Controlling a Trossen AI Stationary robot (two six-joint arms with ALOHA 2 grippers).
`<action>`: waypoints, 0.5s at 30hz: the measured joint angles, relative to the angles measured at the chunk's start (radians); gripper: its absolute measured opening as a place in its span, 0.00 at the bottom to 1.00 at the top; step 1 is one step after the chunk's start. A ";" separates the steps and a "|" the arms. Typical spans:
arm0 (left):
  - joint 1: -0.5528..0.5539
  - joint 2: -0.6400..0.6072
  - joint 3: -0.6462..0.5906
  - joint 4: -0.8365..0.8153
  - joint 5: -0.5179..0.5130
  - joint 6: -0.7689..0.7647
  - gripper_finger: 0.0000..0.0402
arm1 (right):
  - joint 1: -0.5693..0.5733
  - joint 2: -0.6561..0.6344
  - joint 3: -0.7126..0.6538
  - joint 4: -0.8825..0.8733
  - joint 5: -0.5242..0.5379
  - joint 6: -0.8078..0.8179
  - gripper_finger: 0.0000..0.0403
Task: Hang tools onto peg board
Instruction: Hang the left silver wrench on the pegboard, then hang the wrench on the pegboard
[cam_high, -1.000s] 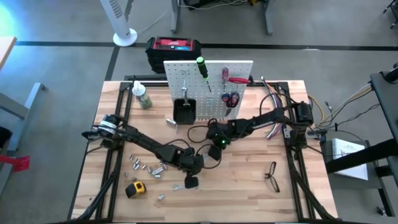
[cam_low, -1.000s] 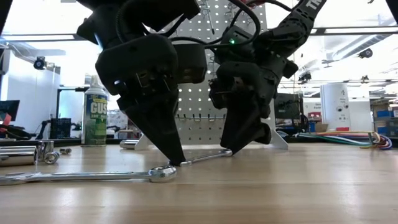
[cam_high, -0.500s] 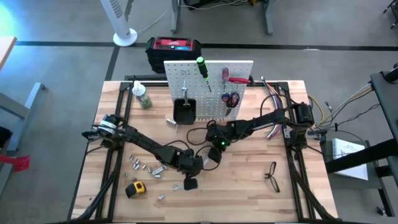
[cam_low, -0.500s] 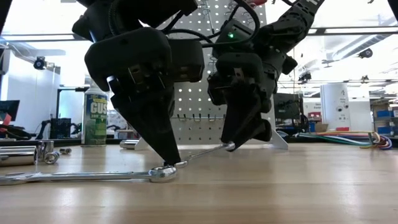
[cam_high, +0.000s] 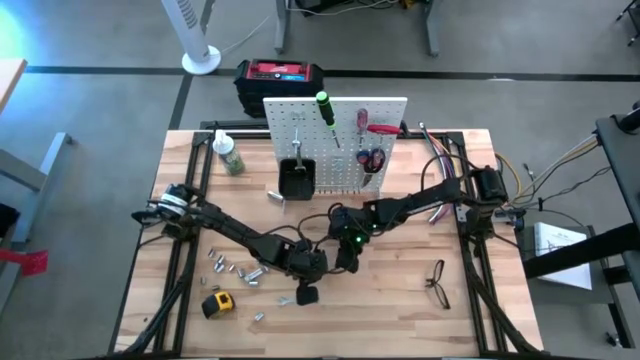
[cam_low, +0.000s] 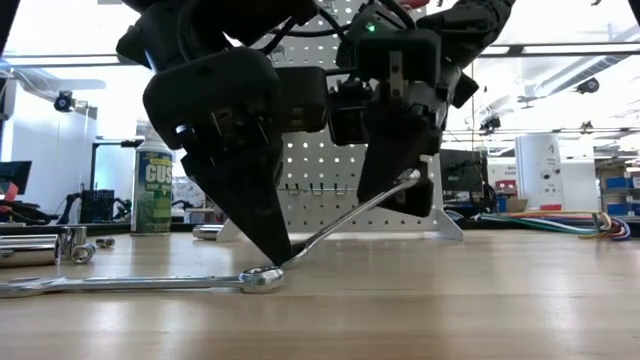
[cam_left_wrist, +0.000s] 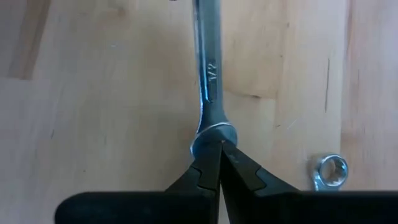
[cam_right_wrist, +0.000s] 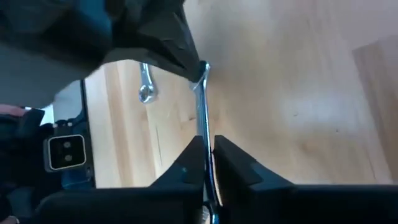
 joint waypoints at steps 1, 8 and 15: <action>0.000 0.000 0.000 0.000 -0.002 -0.002 0.00 | 0.003 0.000 0.000 0.000 0.001 -0.001 0.02; 0.004 0.002 -0.001 0.006 -0.039 -0.013 0.00 | 0.015 0.002 -0.001 -0.012 0.041 -0.010 0.00; 0.004 0.003 -0.001 0.006 -0.040 -0.018 0.00 | 0.014 0.002 -0.001 -0.046 0.084 -0.074 0.00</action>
